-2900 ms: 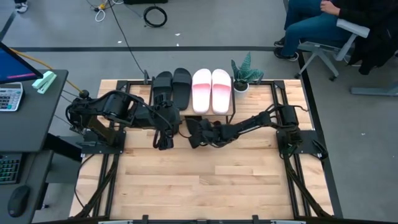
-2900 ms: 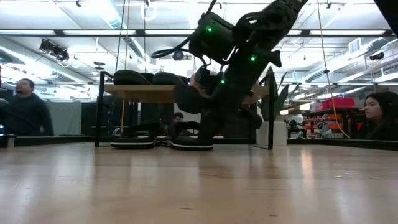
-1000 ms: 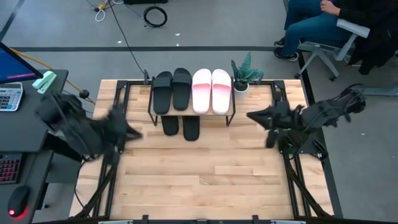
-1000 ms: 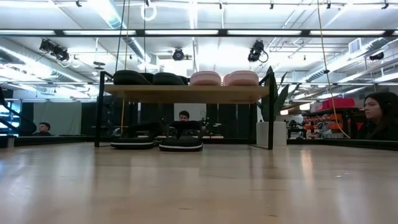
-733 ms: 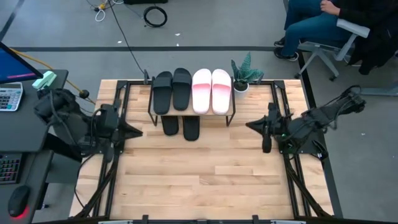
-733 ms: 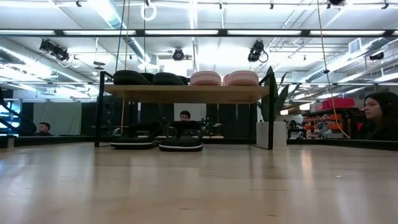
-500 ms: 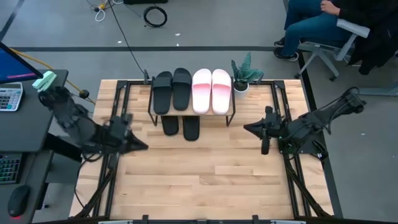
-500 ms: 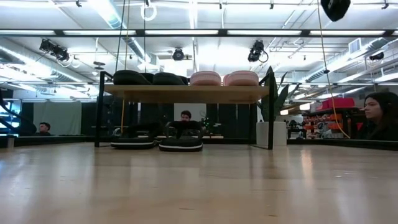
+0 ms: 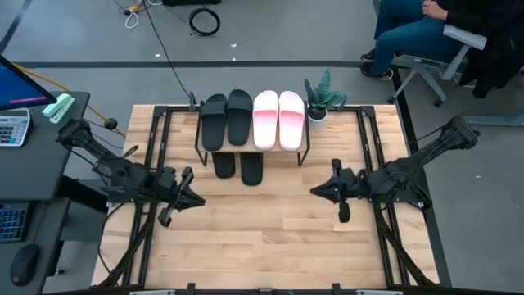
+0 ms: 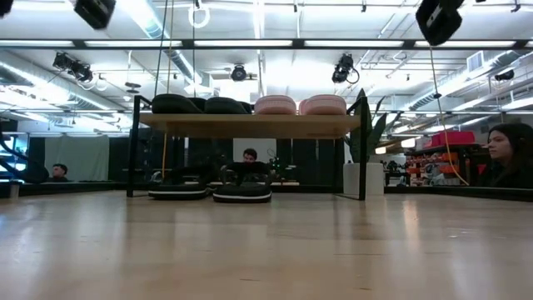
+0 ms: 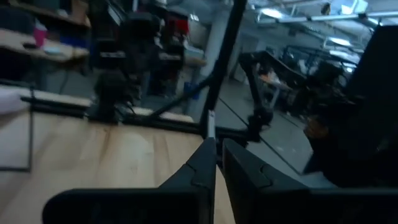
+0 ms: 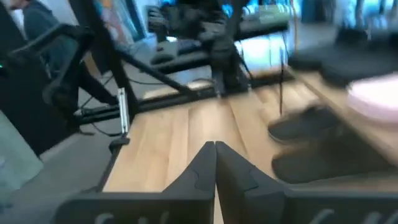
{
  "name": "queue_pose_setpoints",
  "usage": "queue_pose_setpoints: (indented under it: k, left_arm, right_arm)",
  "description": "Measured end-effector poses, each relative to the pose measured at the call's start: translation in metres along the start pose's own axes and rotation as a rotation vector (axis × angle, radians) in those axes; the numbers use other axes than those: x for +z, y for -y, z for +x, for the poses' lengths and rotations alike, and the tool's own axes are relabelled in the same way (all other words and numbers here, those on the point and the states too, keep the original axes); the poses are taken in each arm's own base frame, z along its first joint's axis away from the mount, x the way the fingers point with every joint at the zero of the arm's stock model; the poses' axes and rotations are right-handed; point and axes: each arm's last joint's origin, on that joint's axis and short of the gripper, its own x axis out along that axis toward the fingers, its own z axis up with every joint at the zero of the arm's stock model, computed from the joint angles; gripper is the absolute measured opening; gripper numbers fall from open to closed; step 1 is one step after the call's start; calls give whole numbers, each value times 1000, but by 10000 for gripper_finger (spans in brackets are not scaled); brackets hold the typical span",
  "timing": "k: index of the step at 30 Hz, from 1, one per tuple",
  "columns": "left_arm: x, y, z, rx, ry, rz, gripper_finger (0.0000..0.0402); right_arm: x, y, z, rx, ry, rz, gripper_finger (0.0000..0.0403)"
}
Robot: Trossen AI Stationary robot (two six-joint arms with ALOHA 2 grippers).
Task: Pick and place slides into the shelf
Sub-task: Return to home position
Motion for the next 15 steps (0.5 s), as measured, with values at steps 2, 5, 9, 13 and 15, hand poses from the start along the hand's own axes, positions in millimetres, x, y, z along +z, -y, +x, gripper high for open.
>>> queue_pose_setpoints:
  k: [2,5,9,13,15]
  left_arm:
    - [-5,-8,-1,26,36,15,30]
    - [-2,-20,-4,74,64,18,25]
    - [10,-34,-11,109,130,65,23]
    - [16,-47,-18,139,141,95,30]
    - [16,-52,-20,135,125,78,34]
  right_arm:
    - [1,0,1,18,53,-72,10]
    - [1,9,-2,-12,76,-143,10]
    - [8,22,-13,-65,86,-169,10]
    - [11,33,-22,-88,74,-177,10]
    - [15,36,-28,-62,90,-161,10]
